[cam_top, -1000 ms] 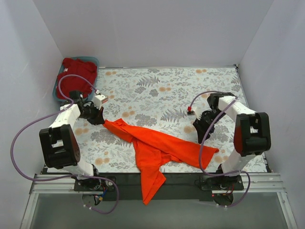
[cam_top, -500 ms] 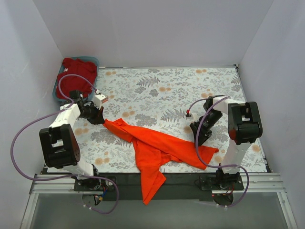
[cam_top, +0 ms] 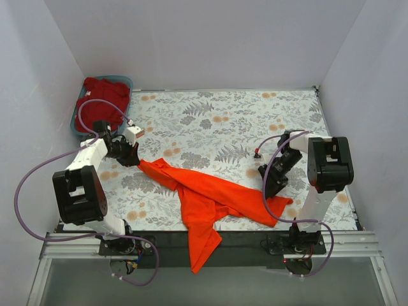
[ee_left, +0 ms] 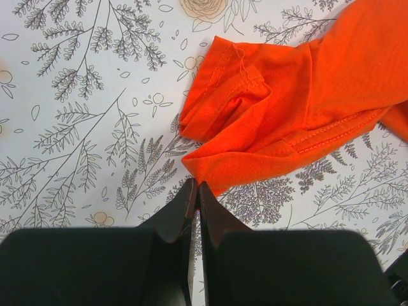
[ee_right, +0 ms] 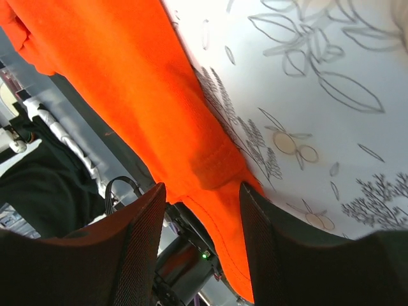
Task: Fold and stack the t-shirts
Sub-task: Flatten the tshirt out
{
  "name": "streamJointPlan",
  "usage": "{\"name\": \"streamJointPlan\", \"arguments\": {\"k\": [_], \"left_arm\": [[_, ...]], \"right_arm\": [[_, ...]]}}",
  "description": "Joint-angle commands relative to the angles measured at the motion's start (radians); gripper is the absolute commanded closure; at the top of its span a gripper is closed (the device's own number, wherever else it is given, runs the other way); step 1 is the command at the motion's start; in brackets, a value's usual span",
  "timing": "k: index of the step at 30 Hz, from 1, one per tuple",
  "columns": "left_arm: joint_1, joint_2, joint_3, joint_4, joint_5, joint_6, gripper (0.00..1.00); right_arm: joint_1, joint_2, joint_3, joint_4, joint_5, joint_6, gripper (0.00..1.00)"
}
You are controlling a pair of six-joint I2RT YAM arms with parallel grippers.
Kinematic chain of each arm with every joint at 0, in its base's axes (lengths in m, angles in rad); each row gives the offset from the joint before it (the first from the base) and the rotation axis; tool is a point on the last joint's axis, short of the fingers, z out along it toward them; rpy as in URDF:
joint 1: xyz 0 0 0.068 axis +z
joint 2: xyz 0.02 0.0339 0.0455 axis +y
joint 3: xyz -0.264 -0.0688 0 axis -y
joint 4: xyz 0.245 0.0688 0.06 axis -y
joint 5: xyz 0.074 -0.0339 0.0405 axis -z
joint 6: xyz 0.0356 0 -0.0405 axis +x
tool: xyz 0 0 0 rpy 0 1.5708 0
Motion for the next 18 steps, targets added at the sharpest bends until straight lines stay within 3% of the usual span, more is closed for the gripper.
{"name": "streamJointPlan", "arguments": {"k": [1, 10, 13, 14, 15, 18], "left_arm": [[0.0, -0.005, 0.003, 0.025, 0.028, 0.009, 1.0], [-0.001, 0.001, 0.011, 0.02, 0.025, 0.009, 1.0], [-0.001, -0.001, 0.009, 0.029, 0.023, -0.004, 1.0], [0.0, -0.001, 0.012, 0.037, 0.023, -0.016, 1.0], [0.0, 0.002, 0.019, 0.04, 0.023, -0.024, 1.0], [0.0, 0.015, 0.066, 0.02, 0.049, -0.046, 1.0]], "right_arm": [[0.037, -0.012, 0.018, -0.007, -0.052, -0.003, 0.44], [0.088, 0.005, 0.066, -0.011, -0.104, -0.003, 0.48], [0.085, -0.011, 0.085, -0.009, -0.108, 0.002, 0.66], [0.082, -0.032, 0.098, -0.009, -0.116, 0.0, 0.86], [0.072, -0.044, 0.133, -0.007, -0.115, 0.003, 0.98], [0.036, -0.112, 0.219, -0.026, -0.118, -0.014, 0.99]]}}
